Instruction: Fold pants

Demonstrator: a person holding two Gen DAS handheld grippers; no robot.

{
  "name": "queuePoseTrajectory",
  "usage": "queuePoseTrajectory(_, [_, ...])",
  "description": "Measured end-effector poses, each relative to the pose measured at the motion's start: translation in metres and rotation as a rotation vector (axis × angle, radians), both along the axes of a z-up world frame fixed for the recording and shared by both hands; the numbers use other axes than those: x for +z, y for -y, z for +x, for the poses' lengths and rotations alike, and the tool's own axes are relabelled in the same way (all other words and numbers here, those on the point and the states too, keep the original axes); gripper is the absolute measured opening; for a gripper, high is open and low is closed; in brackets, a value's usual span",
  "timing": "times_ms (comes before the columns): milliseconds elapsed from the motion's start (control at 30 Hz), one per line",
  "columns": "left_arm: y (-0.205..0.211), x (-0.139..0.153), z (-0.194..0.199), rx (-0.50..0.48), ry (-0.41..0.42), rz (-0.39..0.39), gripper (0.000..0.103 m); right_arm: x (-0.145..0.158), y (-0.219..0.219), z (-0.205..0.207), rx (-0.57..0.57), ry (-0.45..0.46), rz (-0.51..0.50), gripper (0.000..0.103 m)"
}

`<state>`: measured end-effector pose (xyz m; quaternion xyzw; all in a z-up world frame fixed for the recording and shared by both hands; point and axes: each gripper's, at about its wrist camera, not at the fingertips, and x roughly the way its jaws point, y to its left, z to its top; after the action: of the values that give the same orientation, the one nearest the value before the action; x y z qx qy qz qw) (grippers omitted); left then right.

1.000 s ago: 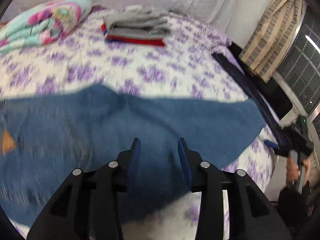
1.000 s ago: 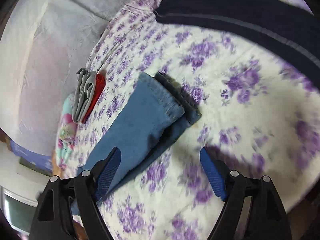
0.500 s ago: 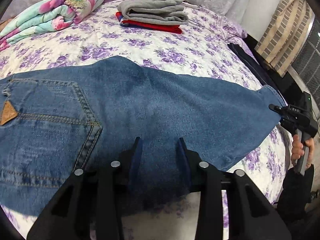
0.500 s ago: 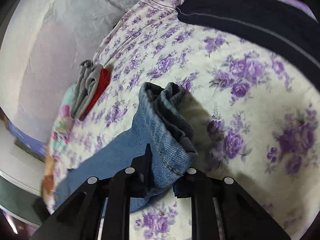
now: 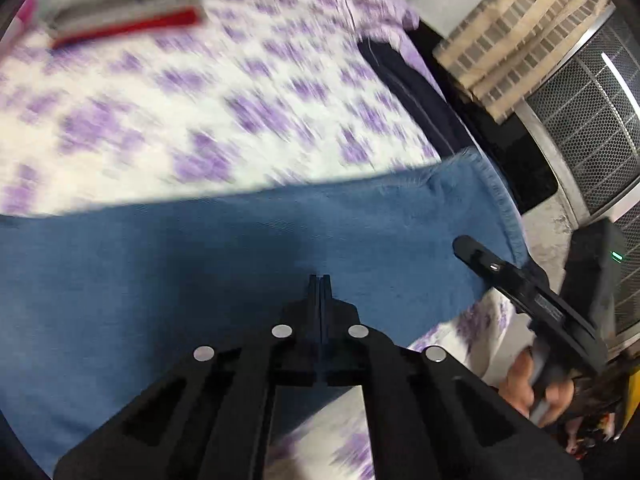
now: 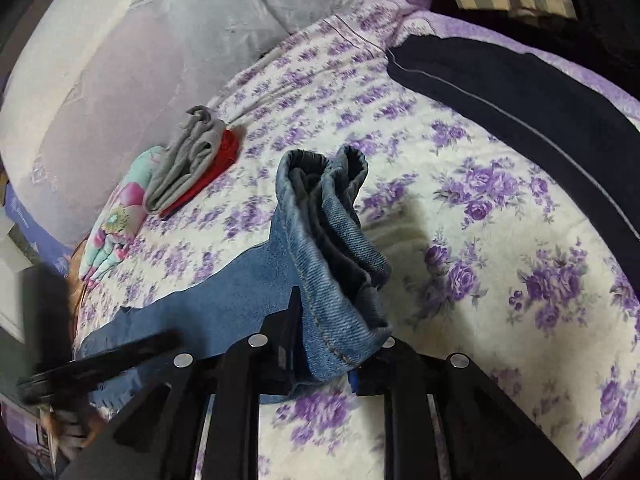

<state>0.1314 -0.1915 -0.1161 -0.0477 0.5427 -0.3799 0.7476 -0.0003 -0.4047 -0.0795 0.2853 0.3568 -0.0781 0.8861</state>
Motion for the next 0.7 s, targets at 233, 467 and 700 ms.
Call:
queuePoseTrajectory(233, [0.008, -0.026, 0.001, 0.007, -0.056, -0.028, 0.000, 0.002, -0.009, 0.001, 0.019, 0.010, -0.026, 0.019])
queuePoseTrajectory(467, [0.011, -0.015, -0.019, -0.002, 0.037, 0.015, 0.000, 0.007, -0.007, 0.006, 0.004, -0.010, -0.029, 0.019])
queuePoseTrajectory(700, [0.016, -0.011, -0.039, -0.077, 0.014, -0.023, 0.000, 0.027, -0.032, 0.015, -0.002, -0.015, -0.098, 0.019])
